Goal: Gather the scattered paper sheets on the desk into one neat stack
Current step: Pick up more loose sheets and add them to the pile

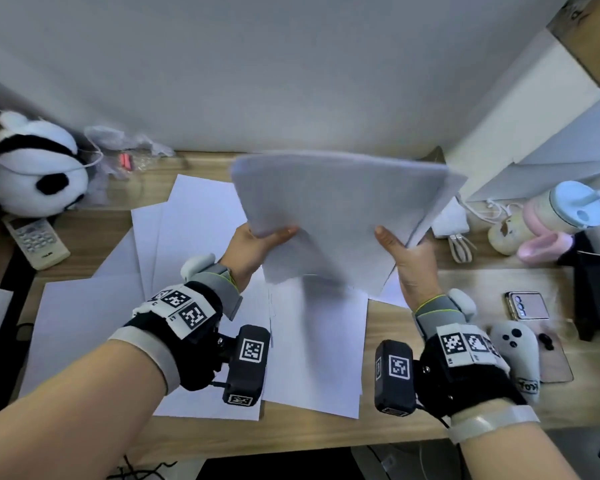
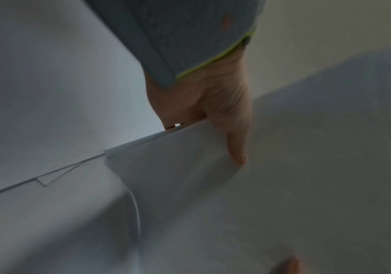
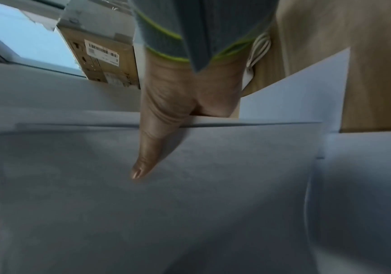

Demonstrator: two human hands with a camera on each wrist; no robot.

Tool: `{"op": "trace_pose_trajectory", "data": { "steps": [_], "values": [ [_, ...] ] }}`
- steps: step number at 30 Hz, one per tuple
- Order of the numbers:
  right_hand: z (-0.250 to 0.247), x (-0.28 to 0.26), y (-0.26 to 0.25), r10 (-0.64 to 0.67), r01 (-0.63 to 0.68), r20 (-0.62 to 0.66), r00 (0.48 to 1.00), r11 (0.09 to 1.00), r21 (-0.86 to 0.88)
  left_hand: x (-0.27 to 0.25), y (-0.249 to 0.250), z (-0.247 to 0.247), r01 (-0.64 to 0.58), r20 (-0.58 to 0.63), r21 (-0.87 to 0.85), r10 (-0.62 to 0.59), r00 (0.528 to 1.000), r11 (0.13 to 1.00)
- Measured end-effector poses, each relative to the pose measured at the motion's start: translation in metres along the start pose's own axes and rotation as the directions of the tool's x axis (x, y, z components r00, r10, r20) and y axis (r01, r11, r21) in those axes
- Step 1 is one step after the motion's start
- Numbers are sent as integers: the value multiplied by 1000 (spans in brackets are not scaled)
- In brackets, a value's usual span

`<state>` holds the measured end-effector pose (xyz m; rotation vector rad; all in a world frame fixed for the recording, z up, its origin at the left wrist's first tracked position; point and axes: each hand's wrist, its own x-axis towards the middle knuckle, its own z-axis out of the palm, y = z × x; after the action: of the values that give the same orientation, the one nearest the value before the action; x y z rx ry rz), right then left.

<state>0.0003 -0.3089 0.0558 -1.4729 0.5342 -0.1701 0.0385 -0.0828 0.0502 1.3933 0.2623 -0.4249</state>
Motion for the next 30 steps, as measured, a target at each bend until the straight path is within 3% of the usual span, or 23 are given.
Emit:
{"op": "trace_pose_trajectory", "data": {
  "steps": [8,14,16,18,21,26,28,30],
  "values": [
    [2,-9,28,77,-76,32,997,996,-41,-2,-16,16,44,-39,48,-43,998,998],
    [-5,5,30,41,-44,-16,999,973,-228,4,-13,15,84,-42,22,-83,996,996],
    [-11,10,38,77,-86,-41,996,946,-313,6,-15,6,138,-39,2,-138,990,990],
    [-19,14,52,166,-180,-70,984,904,-388,8,-22,-8,201,-115,20,-197,974,979],
    [-31,17,76,292,-323,-143,946,794,-515,11,-40,-42,266,-292,78,-233,927,961],
    [-45,15,96,338,-393,-220,915,625,-675,12,-61,-102,431,-531,243,-253,809,869],
    [-46,16,101,333,-414,-258,907,592,-692,9,-63,-120,523,-609,305,-259,750,796],
    [-45,18,105,316,-428,-294,902,562,-708,6,-64,-129,608,-716,307,-244,655,732]
  ]
}}
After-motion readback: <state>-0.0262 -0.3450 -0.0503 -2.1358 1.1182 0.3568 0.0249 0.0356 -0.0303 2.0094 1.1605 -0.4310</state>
